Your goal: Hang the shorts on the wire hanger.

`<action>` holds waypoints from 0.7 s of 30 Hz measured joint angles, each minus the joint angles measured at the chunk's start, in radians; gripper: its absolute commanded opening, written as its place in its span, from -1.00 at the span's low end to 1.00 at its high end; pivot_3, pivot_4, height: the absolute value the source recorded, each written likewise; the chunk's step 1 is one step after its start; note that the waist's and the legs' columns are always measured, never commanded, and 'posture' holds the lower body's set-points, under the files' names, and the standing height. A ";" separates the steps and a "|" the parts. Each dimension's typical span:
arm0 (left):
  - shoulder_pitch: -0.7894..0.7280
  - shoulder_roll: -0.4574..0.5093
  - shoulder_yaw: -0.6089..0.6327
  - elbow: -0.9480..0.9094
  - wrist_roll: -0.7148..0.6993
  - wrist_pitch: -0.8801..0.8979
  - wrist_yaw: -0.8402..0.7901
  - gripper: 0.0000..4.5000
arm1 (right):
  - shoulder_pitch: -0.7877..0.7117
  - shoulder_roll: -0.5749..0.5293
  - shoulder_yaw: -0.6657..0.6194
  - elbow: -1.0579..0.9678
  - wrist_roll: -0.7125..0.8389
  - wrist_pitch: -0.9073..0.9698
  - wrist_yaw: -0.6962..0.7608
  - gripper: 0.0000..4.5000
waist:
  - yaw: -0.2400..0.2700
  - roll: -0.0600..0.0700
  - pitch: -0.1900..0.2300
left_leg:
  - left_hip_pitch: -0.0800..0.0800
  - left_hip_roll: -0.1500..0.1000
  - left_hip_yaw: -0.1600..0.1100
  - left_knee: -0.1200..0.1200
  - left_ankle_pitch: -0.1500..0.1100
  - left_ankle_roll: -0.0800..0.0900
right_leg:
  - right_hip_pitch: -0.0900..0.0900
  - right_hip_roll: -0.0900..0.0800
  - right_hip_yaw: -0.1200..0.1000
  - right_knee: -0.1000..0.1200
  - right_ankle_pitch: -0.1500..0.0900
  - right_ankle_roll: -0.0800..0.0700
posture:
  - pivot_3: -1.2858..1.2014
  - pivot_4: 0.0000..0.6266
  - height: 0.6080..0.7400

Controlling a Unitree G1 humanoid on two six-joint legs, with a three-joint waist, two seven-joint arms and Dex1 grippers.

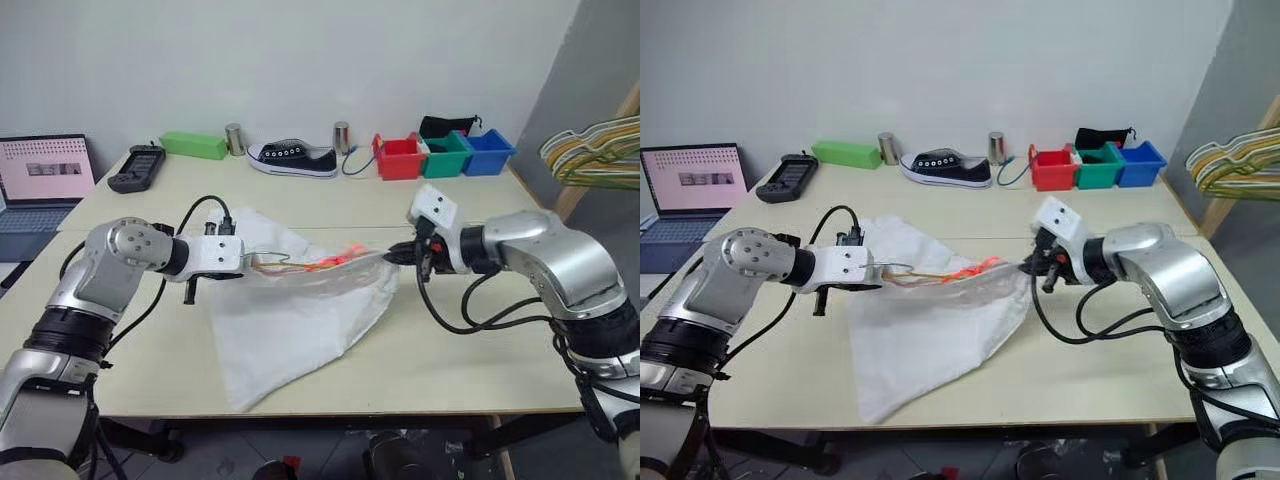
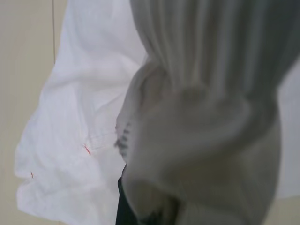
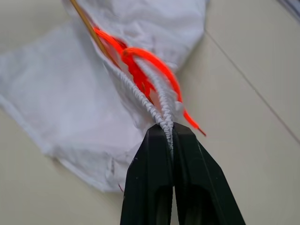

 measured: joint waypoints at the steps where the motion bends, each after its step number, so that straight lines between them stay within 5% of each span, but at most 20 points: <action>1: -0.005 -0.018 -0.005 0.000 0.001 0.005 0.007 -1.00 | -0.018 0.021 0.001 -0.017 0.001 0.007 -0.014 -0.99 | -0.001 0.000 0.000 | 0.000 0.000 0.000 0.000 0.000 0.000 | 0.000 0.000 0.000 0.000 0.000 0.000 | -0.19 -0.94 1.00; 5: -0.051 -0.164 -0.015 0.005 0.006 0.076 0.084 -1.00 | -0.073 0.148 0.060 -0.027 -0.007 0.024 -0.093 -0.99 | -0.006 -0.001 -0.001 | -0.002 0.000 -0.001 0.001 0.000 0.000 | 0.000 -0.001 0.000 0.000 0.000 0.000 | -0.19 -0.95 1.00; 8: -0.055 -0.210 -0.023 -0.006 0.008 0.114 0.108 -1.00 | -0.083 0.144 0.096 -0.023 -0.041 -0.017 -0.109 -0.99 | -0.017 -0.001 -0.001 | -0.002 -0.001 -0.002 0.001 0.000 0.000 | -0.001 -0.002 0.000 0.000 0.003 -0.003 | -0.19 -0.96 1.00; 21: -0.051 -0.224 -0.022 -0.067 0.006 0.152 0.137 -1.00 | -0.074 -0.091 0.158 0.017 -0.103 -0.172 0.034 0.36 | -0.038 -0.001 -0.001 | -0.002 -0.002 -0.003 0.000 0.000 0.000 | -0.001 -0.002 -0.001 0.000 0.002 -0.003 | -0.18 -1.00 1.00</action>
